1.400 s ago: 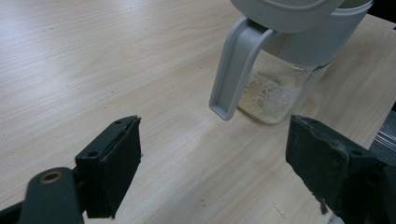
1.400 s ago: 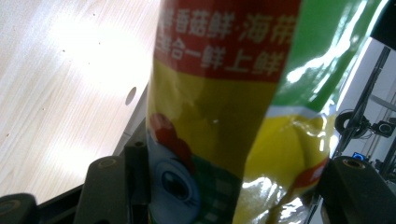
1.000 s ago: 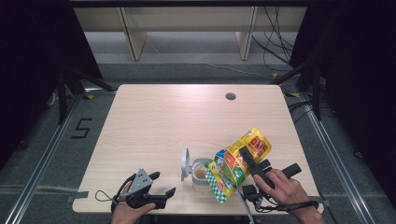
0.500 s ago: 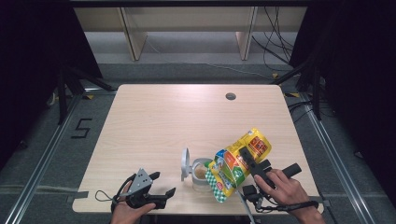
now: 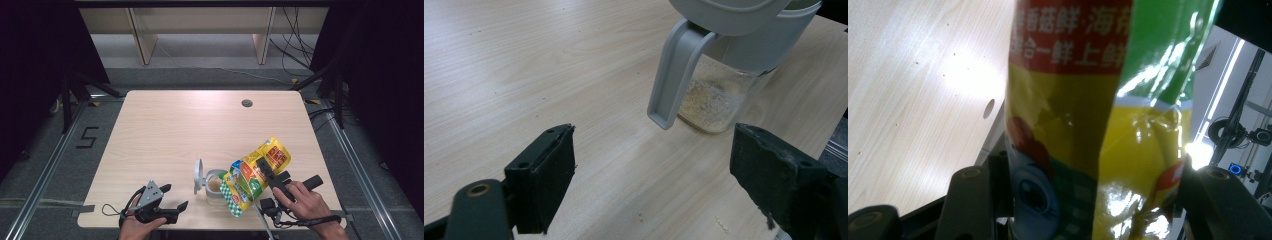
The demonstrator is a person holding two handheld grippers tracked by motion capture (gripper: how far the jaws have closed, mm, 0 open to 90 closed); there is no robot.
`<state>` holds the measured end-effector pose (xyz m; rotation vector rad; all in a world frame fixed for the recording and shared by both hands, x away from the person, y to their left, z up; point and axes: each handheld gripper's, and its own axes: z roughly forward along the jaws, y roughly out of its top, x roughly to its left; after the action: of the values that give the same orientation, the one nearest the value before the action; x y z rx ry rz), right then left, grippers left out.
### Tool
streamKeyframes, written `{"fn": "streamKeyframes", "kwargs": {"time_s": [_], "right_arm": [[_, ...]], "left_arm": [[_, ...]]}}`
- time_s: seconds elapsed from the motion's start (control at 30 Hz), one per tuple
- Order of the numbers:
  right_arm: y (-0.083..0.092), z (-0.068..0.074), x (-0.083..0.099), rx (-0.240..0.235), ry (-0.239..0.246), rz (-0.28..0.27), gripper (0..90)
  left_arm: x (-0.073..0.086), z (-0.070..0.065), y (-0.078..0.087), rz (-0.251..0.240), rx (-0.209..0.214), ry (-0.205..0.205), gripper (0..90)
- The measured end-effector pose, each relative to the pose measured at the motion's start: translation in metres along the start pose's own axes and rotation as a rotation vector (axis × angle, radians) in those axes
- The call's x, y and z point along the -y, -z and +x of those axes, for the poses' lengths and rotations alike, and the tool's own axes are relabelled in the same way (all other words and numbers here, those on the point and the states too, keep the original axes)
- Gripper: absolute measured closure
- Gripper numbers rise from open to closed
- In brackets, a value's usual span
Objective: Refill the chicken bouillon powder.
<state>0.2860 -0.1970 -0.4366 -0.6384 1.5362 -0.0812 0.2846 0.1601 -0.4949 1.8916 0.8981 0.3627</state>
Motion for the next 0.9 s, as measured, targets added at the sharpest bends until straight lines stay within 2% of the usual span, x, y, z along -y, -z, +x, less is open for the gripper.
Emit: {"fn": "streamKeyframes", "kwargs": {"time_s": [0.07,0.1,0.13,0.2,0.23,0.27,0.33,0.43,0.6,0.63,0.67,0.7,0.73,0.9], "right_arm": [[0.0004,-0.0006,-0.0002,-0.007,0.001,0.007,45.1],[0.0011,0.0011,-0.0012,-0.01,-0.032,0.02,45.1],[0.0004,0.0019,-0.0008,0.005,-0.036,0.007,45.1],[0.0012,0.0009,-0.0011,-0.012,-0.032,0.019,45.1],[0.0019,0.0025,-0.001,-0.014,-0.051,0.031,45.1],[0.0009,0.0029,-0.0004,0.004,-0.048,0.017,45.1],[0.0003,0.0043,-0.0002,0.002,-0.066,0.01,45.1],[-0.0002,0.001,0.0004,-0.014,-0.03,0.014,45.2],[-0.0003,0.0012,-0.0001,-0.009,-0.034,0.018,45.2],[-0.0006,0.001,0.0002,-0.021,-0.028,0.017,45.2],[-0.0006,0.0019,0.0005,-0.017,-0.038,0.02,45.2],[0.0001,0.0043,0.0007,-0.027,-0.07,0.033,45.2],[-0.0013,0.005,0.0012,-0.007,-0.074,0.012,45.2],[-0.0012,0.0039,0.0011,0.001,-0.051,0.017,45.3]], "left_arm": [[-0.0001,0.0001,0.0001,0.001,0.0,-0.004,17.9],[-0.0001,0.0001,0.0,0.0,0.0,0.0,17.9],[-0.0001,0.0,0.0,0.0,0.0,0.0,17.9],[-0.0001,0.0002,0.0001,0.0,-0.001,-0.004,17.9],[-0.0001,0.0,0.0,-0.001,-0.001,0.0,17.9],[-0.0001,0.0001,0.0001,0.0,-0.001,-0.001,17.9],[-0.0001,0.0001,0.0002,0.0,0.0,-0.004,17.9],[0.0,0.0001,0.0,0.0,0.0,0.0,17.9],[-0.0001,0.0001,0.0,0.001,0.0,-0.001,17.9],[-0.0001,0.0,0.0,0.0,0.0,0.0,17.9],[-0.0001,0.0001,0.0001,0.0,0.0,-0.002,17.9],[-0.0002,0.0001,0.0001,0.0,0.0,-0.003,17.9],[-0.0002,0.0001,0.0001,0.0,-0.001,-0.003,17.9],[-0.0002,-0.0002,0.0003,0.003,-0.003,-0.003,17.9]]}}
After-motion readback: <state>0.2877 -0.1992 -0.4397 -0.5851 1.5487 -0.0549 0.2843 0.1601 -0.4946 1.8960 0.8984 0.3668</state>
